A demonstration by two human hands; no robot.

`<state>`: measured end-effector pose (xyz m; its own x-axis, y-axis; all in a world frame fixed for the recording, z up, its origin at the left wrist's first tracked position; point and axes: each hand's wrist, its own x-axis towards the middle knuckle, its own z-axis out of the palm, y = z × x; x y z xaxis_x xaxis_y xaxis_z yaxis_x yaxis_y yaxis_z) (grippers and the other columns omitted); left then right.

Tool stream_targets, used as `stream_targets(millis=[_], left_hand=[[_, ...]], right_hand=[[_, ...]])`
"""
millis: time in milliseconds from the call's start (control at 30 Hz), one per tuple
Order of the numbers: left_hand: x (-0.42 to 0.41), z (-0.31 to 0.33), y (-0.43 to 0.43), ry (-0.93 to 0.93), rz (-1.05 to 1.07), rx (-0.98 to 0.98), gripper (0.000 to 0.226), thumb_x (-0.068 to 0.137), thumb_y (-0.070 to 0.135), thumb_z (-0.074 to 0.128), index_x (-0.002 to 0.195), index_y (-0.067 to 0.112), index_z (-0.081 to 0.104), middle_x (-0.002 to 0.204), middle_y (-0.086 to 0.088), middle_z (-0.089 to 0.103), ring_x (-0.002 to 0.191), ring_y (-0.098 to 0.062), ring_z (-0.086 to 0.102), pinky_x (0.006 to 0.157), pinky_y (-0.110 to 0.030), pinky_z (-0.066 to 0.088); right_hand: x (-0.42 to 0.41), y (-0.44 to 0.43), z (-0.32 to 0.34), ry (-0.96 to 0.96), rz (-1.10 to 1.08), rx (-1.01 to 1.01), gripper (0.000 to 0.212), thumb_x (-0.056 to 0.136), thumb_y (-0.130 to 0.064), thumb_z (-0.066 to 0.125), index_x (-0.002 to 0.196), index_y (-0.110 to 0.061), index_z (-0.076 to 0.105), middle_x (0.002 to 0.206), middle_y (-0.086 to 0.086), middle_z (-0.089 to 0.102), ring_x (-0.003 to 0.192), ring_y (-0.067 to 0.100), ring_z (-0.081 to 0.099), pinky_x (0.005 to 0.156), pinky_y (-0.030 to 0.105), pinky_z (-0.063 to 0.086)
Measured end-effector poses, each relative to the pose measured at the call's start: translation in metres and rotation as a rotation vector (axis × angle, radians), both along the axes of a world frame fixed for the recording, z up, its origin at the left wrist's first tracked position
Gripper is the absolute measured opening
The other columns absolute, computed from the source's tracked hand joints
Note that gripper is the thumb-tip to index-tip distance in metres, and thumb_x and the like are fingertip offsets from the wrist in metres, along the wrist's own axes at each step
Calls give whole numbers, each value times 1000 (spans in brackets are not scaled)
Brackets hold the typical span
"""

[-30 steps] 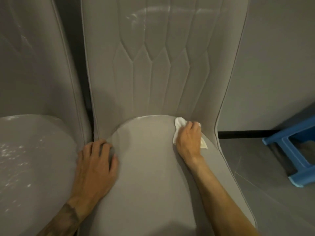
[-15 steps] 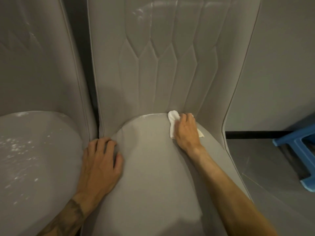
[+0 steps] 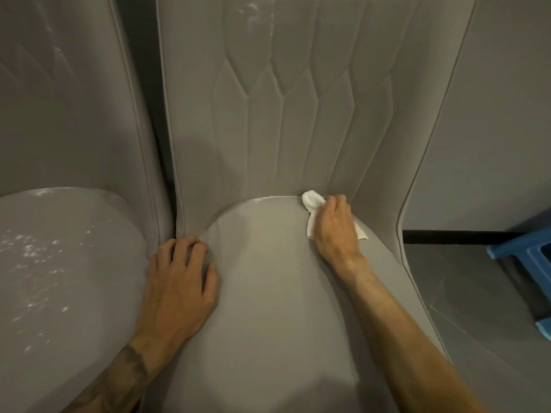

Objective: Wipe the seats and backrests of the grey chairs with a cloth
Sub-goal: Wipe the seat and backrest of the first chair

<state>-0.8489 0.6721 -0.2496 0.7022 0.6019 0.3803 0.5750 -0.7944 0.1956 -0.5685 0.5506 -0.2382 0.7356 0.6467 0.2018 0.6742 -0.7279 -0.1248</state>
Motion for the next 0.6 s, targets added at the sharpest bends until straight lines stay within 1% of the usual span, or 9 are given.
stream_targets(millis=[67, 133, 200, 233, 333, 400, 467, 533, 600], left_hand=[[1, 0, -1, 9, 7, -1, 35, 94, 33, 49, 113, 7, 64, 126, -14, 59, 112, -40, 50, 93, -53, 46], [1, 1, 0, 9, 6, -1, 34, 94, 32, 49, 112, 8, 63, 125, -14, 59, 112, -40, 50, 93, -53, 46], [1, 1, 0, 12, 1, -4, 35, 95, 33, 48, 114, 8, 63, 126, -14, 59, 113, -39, 50, 94, -52, 47], [0, 0, 0, 13, 0, -3, 35, 95, 33, 47, 114, 8, 63, 126, -14, 59, 113, -39, 50, 94, -52, 47], [-1, -1, 1, 7, 0, 3, 36, 95, 33, 48, 115, 7, 63, 127, -14, 59, 114, -40, 50, 95, -54, 47], [1, 0, 0, 7, 8, -6, 35, 94, 32, 50, 115, 7, 63, 127, -14, 59, 115, -40, 50, 95, -54, 48], [1, 0, -1, 10, 12, -14, 33, 95, 31, 52, 114, 8, 63, 126, -13, 59, 115, -40, 51, 95, -54, 48], [1, 1, 0, 11, 11, -15, 31, 95, 30, 52, 114, 8, 62, 125, -12, 58, 116, -38, 50, 96, -53, 48], [1, -1, 0, 17, 7, -12, 29, 96, 30, 53, 114, 9, 62, 125, -12, 58, 117, -38, 50, 97, -51, 47]], right_hand=[[-14, 22, 2, 35, -36, -1, 31, 95, -7, 31, 121, -2, 47, 123, 18, 50, 111, 35, 45, 100, 40, 29], [-41, 57, 3, 92, 99, 14, 35, 99, -8, 25, 127, -2, 46, 124, 19, 50, 116, 35, 44, 104, 42, 25], [-55, 75, 4, 109, 268, 58, 32, 100, -9, 28, 120, 0, 50, 120, 21, 53, 115, 36, 46, 101, 42, 28], [-55, 76, 4, 99, 297, 64, 28, 99, -8, 31, 118, -1, 51, 119, 20, 53, 115, 36, 46, 100, 40, 30], [-32, 53, 0, 79, 240, 43, 27, 101, -10, 33, 123, -5, 48, 126, 16, 50, 118, 34, 45, 103, 37, 30], [-20, 42, -3, 119, 122, 78, 29, 99, -8, 33, 123, -2, 49, 126, 19, 50, 119, 36, 44, 103, 39, 29], [-32, 58, 3, 121, 80, 55, 33, 97, -9, 30, 123, -1, 49, 124, 19, 51, 116, 36, 45, 101, 40, 30], [-56, 84, 2, 97, 238, 39, 40, 97, -12, 21, 128, -4, 46, 123, 16, 52, 114, 33, 45, 99, 40, 29], [-62, 91, 1, 111, 410, 28, 33, 101, -12, 27, 126, -4, 47, 121, 15, 53, 114, 33, 46, 98, 39, 29]])
